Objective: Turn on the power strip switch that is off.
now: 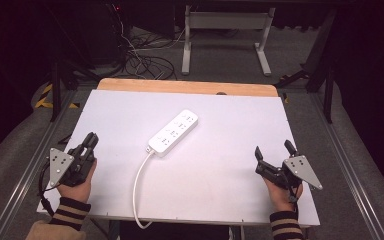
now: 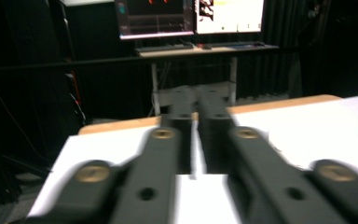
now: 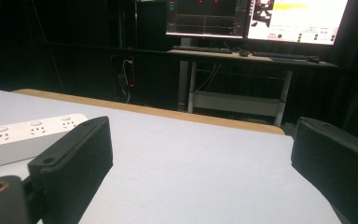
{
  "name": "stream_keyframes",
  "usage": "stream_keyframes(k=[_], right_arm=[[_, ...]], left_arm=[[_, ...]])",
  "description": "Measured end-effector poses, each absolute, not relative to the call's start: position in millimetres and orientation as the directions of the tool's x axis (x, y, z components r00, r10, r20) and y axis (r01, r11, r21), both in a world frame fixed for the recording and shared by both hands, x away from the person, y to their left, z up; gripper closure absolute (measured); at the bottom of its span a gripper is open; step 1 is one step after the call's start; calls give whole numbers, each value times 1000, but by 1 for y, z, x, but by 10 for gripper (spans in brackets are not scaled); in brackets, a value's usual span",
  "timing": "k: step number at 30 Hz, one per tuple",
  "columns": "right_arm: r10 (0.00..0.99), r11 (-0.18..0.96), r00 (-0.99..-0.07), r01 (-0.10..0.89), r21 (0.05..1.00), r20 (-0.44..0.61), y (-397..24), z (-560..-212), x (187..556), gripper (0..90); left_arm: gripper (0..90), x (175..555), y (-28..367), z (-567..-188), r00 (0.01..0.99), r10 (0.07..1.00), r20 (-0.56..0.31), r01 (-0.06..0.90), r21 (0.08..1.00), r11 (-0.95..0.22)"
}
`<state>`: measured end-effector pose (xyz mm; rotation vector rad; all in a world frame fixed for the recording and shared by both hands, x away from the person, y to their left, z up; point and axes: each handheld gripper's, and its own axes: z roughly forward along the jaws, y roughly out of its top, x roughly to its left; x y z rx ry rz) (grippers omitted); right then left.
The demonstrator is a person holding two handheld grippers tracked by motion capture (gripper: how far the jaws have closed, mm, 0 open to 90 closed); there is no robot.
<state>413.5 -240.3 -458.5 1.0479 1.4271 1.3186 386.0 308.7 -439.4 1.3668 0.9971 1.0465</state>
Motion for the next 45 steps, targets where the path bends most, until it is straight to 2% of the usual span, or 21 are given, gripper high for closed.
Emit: stream_keyframes(k=[2, 3, 9, 16, 24, 31, 35, 36, 39, 45], right_arm=[[967, 79, -244, 7, 997, -75, -239, -458, 413, 62], [966, 89, -244, 1, 996, -86, -239, -458, 413, 65], [964, 86, -253, 2, 996, -82, -239, -457, 413, 67], [967, 81, -244, -1, 997, -79, -240, -456, 412, 67], [967, 89, -241, 2, 996, -85, -239, -456, 414, 69], [965, 80, -249, -9, 997, -79, -238, -453, 414, 70], [965, 73, -253, -12, 997, -74, -238, -452, 414, 70], [964, 71, -256, -12, 997, -72, -237, -452, 415, 70], [960, 73, -271, -12, 997, -73, -235, -453, 416, 70], [955, 77, -287, -11, 997, -76, -230, -453, 416, 72]], left_arm=[[900, 387, 309, -438, 292, 955, 56, 47, 996, -73], [900, 391, 306, -436, 335, 939, 79, 100, 988, -118], [900, 400, 293, -422, 380, 916, 127, 111, 977, -181], [900, 420, 272, -413, 429, 896, 117, 173, 963, -209], [900, 445, 242, -396, 480, 856, 190, 222, 918, -329], [900, 478, 205, -387, 573, 778, 257, 297, 820, -489], [900, 491, 190, -392, 597, 761, 254, 344, 775, -529], [900, 500, 181, -398, 620, 755, 216, 386, 753, -532], [900, 509, 167, -411, 641, 741, 200, 433, 703, -564], [900, 523, 159, -429, 639, 744, 198, 495, 634, -594]])
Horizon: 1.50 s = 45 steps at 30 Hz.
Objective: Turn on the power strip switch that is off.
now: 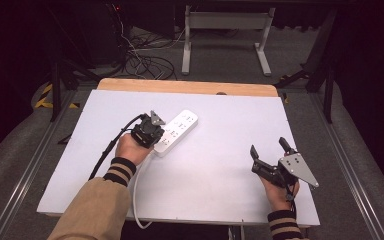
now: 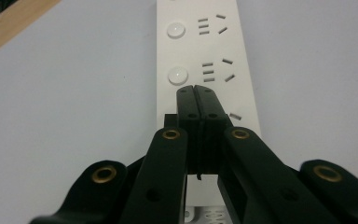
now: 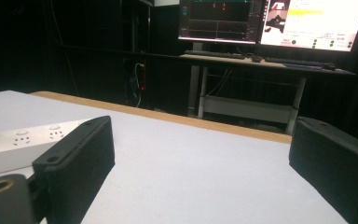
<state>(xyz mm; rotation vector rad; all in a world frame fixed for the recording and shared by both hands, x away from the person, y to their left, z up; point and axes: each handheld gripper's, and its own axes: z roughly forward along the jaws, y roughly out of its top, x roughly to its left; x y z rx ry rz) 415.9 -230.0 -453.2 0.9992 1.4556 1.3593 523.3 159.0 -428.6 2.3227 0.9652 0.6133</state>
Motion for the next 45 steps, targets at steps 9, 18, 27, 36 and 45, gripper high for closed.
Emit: stream_keyframes(k=[9, 18, 27, 36, 45], right_arm=[[955, 83, -287, -9, 997, -82, -228, -452, 414, 72], [955, 69, -288, -7, 998, -68, -230, -452, 413, 73], [957, 65, -283, -14, 998, -66, -231, -450, 411, 73], [957, 55, -284, -17, 998, -57, -233, -450, 410, 73], [959, 59, -278, -16, 998, -61, -233, -450, 408, 73]], left_arm=[[900, 529, 163, -430, 636, 749, 186, 524, 608, -596], [900, 534, 166, -435, 639, 753, 157, 536, 612, -582], [900, 537, 163, -442, 640, 751, 160, 543, 598, -590], [900, 539, 164, -444, 635, 755, 160, 552, 590, -589], [900, 541, 165, -444, 634, 759, 149, 555, 596, -580]])
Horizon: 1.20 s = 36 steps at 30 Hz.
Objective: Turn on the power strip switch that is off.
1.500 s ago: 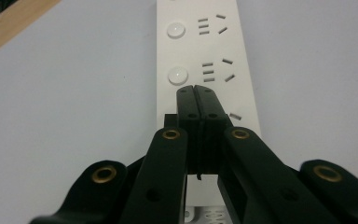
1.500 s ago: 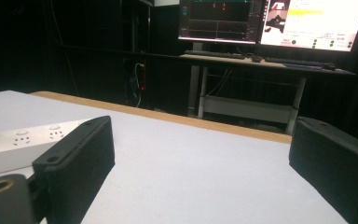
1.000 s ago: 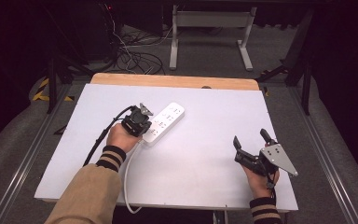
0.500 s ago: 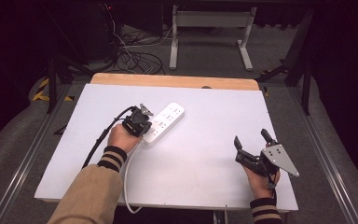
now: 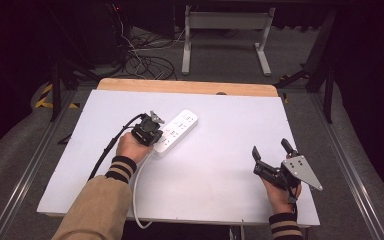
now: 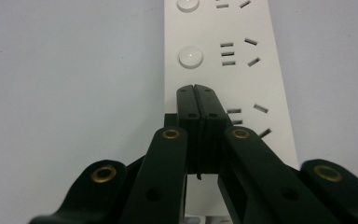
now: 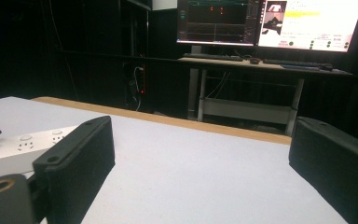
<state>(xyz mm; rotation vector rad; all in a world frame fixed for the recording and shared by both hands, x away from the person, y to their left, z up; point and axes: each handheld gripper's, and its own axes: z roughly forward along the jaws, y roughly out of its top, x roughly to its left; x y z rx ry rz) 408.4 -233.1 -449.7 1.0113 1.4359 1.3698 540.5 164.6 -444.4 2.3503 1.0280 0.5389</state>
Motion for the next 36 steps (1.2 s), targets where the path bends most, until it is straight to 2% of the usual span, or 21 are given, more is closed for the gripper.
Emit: stream_keyframes(k=[7, 10, 14, 36], right_arm=[[958, 57, -282, -17, 998, -60, -232, -450, 408, 73], [957, 62, -284, -16, 998, -64, -232, -450, 409, 73], [958, 57, -282, -18, 998, -60, -233, -450, 409, 73], [961, 51, -272, -19, 998, -55, -235, -449, 406, 73]], left_arm=[[900, 541, 165, -445, 634, 759, 149, 554, 598, -580], [900, 542, 166, -446, 638, 761, 115, 561, 608, -562], [900, 540, 163, -446, 628, 765, 143, 555, 607, -569], [900, 539, 167, -450, 626, 772, 114, 556, 628, -544]])
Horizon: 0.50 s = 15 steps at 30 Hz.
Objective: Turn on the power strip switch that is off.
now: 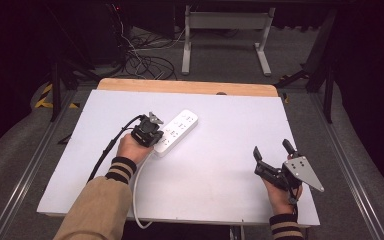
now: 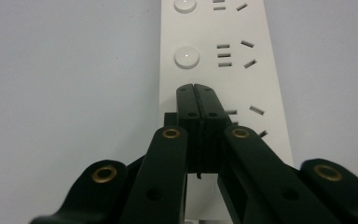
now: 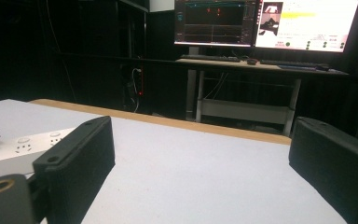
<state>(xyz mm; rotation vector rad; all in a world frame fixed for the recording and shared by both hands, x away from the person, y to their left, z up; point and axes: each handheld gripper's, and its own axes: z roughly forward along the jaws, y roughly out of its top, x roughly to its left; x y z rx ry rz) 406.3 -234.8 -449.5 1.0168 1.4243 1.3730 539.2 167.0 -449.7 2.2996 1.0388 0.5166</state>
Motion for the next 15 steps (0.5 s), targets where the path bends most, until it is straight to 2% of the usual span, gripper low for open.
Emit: stream_keyframes(k=[11, 15], right_arm=[[961, 50, -270, -24, 998, -55, -235, -449, 406, 73], [962, 50, -266, -29, 998, -56, -235, -448, 405, 73]], left_arm=[[900, 541, 168, -450, 625, 775, 96, 569, 624, -536], [900, 537, 162, -451, 612, 779, 133, 559, 625, -546]])
